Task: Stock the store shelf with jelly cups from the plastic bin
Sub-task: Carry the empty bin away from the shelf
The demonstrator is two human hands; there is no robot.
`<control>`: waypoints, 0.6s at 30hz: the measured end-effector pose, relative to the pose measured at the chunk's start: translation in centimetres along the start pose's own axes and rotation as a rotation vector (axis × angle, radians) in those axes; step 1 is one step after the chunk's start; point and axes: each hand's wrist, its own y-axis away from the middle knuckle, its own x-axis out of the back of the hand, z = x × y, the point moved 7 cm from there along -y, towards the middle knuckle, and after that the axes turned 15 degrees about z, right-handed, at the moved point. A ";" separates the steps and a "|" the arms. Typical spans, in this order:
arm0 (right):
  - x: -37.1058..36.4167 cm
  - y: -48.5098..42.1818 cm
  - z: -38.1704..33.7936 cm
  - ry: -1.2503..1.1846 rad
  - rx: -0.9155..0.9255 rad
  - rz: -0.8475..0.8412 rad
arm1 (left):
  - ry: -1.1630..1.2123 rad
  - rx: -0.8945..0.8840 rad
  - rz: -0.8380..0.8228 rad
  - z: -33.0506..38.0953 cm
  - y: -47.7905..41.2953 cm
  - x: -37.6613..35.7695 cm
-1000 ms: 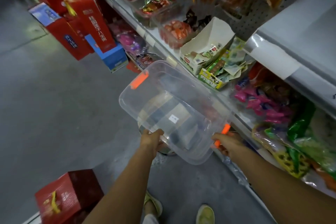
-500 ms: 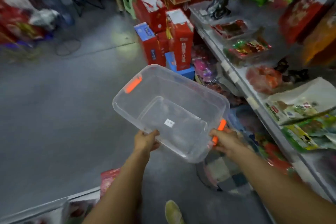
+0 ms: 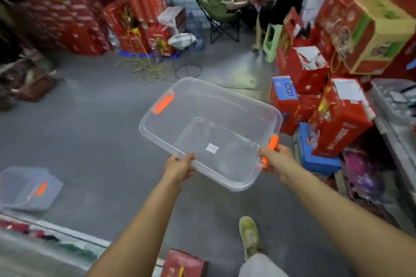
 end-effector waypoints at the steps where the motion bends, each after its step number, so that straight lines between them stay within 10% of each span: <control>1: -2.2 -1.3 -1.7 0.016 0.005 -0.033 | 0.021 0.009 0.015 1.6 -1.6 0.1; 18: -48.8 -12.1 -26.4 0.169 0.125 -0.567 | 0.307 0.036 0.535 20.8 -35.3 9.5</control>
